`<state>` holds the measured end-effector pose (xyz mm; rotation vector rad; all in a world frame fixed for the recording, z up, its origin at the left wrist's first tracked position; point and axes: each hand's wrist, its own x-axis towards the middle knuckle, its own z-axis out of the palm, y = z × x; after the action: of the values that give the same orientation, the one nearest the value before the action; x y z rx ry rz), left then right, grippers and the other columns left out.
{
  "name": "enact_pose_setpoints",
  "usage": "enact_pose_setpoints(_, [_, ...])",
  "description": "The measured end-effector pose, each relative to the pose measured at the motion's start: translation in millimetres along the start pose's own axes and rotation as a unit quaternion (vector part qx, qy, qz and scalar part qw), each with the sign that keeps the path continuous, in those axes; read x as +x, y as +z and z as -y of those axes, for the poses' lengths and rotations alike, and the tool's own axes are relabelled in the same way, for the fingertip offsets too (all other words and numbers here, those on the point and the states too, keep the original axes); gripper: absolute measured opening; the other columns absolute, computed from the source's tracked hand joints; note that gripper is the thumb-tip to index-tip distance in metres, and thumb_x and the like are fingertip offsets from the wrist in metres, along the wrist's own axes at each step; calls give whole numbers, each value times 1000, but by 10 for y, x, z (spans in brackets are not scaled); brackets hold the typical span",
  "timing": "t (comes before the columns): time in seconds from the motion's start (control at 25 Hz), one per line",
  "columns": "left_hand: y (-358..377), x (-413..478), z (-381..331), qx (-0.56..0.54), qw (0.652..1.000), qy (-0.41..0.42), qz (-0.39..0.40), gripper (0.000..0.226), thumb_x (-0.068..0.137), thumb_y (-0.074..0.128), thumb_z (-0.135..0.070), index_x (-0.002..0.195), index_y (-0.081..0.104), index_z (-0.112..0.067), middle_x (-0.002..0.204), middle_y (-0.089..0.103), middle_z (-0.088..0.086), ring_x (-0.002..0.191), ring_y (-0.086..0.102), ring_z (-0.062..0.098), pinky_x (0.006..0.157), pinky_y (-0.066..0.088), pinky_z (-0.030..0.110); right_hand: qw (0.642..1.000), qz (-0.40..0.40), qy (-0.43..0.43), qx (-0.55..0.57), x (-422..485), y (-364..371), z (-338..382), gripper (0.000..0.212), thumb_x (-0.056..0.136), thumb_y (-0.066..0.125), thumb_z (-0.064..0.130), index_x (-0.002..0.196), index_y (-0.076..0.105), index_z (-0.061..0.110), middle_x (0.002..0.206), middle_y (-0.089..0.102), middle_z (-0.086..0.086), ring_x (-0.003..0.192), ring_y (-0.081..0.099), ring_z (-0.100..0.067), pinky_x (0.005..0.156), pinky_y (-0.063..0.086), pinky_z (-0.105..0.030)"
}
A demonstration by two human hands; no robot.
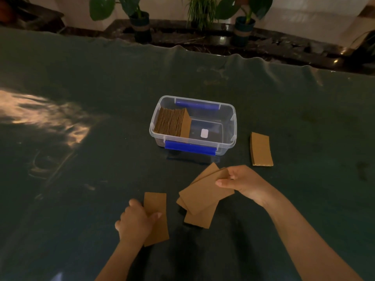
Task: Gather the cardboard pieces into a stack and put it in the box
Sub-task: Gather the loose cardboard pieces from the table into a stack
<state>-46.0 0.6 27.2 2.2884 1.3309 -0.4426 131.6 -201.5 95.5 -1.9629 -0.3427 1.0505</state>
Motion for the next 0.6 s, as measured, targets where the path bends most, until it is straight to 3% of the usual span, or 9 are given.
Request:
enact_pose_setpoints(0.12, [-97,-49,-110,-160,982,101,24,23,86,58,-25,73,46,-11,81,54,10,83,55,31,73,44,41,999,31,-12,8,-52,27,62,6,80,67,21,83,70,25,94,72,8,93,65,-8,87,46,-30])
enact_pose_setpoints(0.2, [-287,-161,-341,-337,926,119,118,9,89,54,-21,84,58,-14,83,64,6,78,63,25,67,50,37,998,49,-27,5,-80,37,139,10,79,67,23,88,71,22,96,72,7,95,65,-9,89,47,-30])
enact_pose_setpoints(0.28, [-517,-259,-595,-415,864,129,255,17,91,50,-30,100,64,-28,89,72,-1,79,69,15,66,53,31,997,56,-48,0,-108,-11,229,14,79,67,23,92,70,19,97,72,6,94,65,-7,88,47,-27])
enact_pose_setpoints(0.44, [-767,-288,-981,-355,824,186,401,45,77,43,-60,107,61,-32,106,70,0,102,64,18,87,48,36,993,19,-98,-57,-166,-267,325,5,80,67,24,81,66,29,95,63,14,89,58,6,72,43,-13])
enact_pose_setpoints(0.52, [-715,-334,-1147,-300,828,244,406,42,74,54,-55,112,49,-39,117,59,-7,113,54,17,94,42,37,990,-2,-115,-87,-158,-358,304,4,81,66,24,85,64,25,98,58,11,92,55,-1,78,43,-18])
enact_pose_setpoints(0.6, [-582,-356,-1312,-254,849,288,362,42,78,65,-34,111,40,-42,115,52,-14,113,49,13,94,38,36,990,-8,-122,-74,-139,-384,271,3,83,64,19,86,62,19,89,59,6,86,57,-9,81,46,-29])
